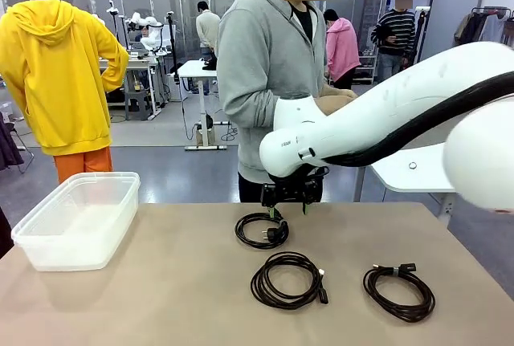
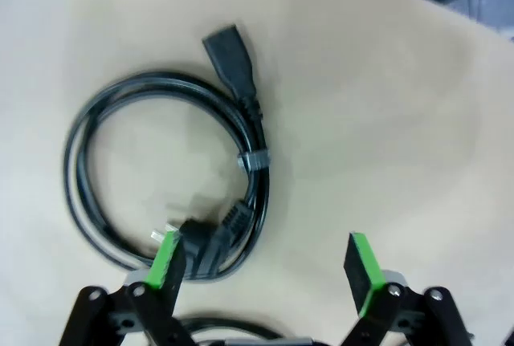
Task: Organize and store the cables.
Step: Place the Power Cable into the Organizing box.
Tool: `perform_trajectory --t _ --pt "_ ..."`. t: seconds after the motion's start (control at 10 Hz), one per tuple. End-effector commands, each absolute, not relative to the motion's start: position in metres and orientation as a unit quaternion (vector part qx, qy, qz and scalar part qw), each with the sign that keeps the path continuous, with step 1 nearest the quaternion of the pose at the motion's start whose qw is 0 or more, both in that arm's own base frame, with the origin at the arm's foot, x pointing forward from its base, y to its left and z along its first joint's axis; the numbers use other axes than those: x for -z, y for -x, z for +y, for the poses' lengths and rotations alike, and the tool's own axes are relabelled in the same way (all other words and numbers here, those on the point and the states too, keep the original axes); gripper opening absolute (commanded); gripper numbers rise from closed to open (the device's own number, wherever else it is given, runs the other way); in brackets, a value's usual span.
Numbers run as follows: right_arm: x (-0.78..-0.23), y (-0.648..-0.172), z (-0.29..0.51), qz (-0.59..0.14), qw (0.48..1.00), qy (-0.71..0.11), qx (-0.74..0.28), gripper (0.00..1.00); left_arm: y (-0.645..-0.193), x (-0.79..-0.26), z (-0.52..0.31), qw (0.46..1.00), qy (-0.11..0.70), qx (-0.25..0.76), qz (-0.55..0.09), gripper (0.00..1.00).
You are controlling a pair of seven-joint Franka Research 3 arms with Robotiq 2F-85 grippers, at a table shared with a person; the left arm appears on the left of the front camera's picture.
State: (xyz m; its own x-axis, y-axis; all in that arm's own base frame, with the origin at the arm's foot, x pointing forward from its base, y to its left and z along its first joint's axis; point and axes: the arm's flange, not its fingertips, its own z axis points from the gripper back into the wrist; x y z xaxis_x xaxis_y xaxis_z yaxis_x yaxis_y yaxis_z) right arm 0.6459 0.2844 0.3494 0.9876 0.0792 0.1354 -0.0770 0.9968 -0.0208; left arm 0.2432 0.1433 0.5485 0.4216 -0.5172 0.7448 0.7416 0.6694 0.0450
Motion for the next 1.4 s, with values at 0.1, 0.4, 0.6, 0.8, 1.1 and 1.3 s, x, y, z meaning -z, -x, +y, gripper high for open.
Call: perform_trajectory --t 0.1,0.4,0.6,0.8,1.1,1.3 --pt "-0.333 -0.669 0.297 -0.061 0.998 0.023 0.001 1.0 -0.244 -0.549 0.143 0.826 0.149 0.384 -0.384 1.0" --pt "-0.31 -0.682 0.298 -0.064 0.998 -0.007 0.008 1.0 -0.244 -0.549 0.143 0.826 0.149 0.384 -0.384 1.0" --pt "-0.297 -0.685 0.298 -0.053 0.998 -0.013 0.012 1.0 -0.244 -0.549 0.143 0.826 0.149 0.384 -0.384 1.0" --pt "-0.296 -0.686 0.295 -0.055 0.998 -0.03 0.017 1.0 -0.244 -0.549 0.143 0.826 0.149 0.384 -0.384 1.0" --pt "-0.294 -0.686 0.291 -0.046 0.998 -0.035 0.017 0.4 -0.244 -0.549 0.143 0.826 0.149 0.384 -0.384 1.0" --pt "-0.296 -0.686 0.29 -0.043 0.998 -0.035 0.018 0.0 -0.244 -0.549 0.143 0.826 0.149 0.384 -0.384 1.0"
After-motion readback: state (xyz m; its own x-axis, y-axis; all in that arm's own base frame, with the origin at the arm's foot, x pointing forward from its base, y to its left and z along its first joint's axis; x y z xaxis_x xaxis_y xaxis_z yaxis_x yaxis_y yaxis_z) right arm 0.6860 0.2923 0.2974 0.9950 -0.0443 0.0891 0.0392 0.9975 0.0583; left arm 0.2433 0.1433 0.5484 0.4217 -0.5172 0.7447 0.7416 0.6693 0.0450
